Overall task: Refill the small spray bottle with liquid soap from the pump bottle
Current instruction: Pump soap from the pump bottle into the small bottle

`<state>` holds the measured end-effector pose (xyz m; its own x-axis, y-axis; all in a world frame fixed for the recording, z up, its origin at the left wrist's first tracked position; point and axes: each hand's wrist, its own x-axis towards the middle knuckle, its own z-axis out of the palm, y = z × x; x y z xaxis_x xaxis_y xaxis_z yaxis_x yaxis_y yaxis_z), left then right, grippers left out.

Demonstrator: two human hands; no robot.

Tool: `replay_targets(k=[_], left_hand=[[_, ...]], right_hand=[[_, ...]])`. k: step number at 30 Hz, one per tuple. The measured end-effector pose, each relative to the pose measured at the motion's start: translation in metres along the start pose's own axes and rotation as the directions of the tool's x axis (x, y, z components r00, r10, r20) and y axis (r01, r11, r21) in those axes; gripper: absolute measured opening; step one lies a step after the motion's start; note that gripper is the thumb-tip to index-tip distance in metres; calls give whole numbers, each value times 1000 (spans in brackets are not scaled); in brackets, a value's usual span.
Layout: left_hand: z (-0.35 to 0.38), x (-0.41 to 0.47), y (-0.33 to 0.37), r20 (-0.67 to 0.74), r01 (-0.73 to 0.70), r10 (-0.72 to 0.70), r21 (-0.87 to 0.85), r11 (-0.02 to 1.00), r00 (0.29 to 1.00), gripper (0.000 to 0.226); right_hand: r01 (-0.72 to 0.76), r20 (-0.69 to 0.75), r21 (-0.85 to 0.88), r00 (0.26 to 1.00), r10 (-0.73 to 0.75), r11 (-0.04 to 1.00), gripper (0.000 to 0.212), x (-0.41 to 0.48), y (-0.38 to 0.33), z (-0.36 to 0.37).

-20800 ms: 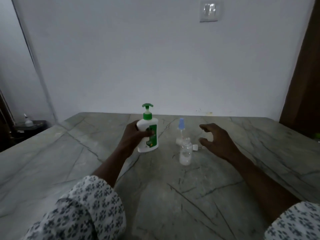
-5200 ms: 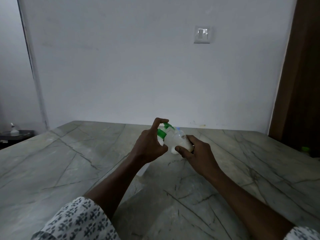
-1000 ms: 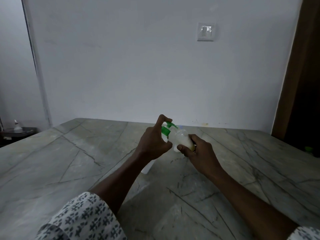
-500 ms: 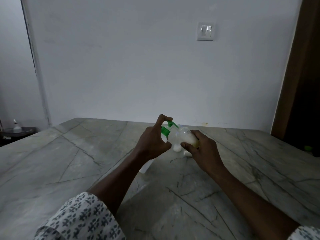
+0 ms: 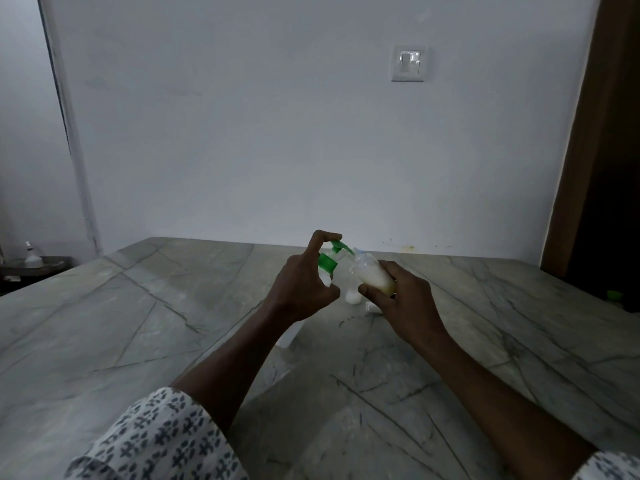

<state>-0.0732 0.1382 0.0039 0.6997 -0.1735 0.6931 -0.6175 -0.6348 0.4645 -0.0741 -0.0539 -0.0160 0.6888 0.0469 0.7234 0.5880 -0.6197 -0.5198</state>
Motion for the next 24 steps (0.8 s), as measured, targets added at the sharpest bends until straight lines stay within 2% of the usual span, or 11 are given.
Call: replay_targets(k=[10,18,24], left_hand=[[1,1,-1,-26,-3,3,-2,1000,1000,64],[1,0,-1,-16,-22,23,8,1000,1000,74],[2,2,-1,-20,-19,19,11,1000,1000,69]], right_hand=[[11,12,8,1000,-11,1000,52,0,3,2],[7,-4,20,1000,-7,1000,51,0,4,1],[9,13,11,1000,-9,1000,51,-1,3,2]])
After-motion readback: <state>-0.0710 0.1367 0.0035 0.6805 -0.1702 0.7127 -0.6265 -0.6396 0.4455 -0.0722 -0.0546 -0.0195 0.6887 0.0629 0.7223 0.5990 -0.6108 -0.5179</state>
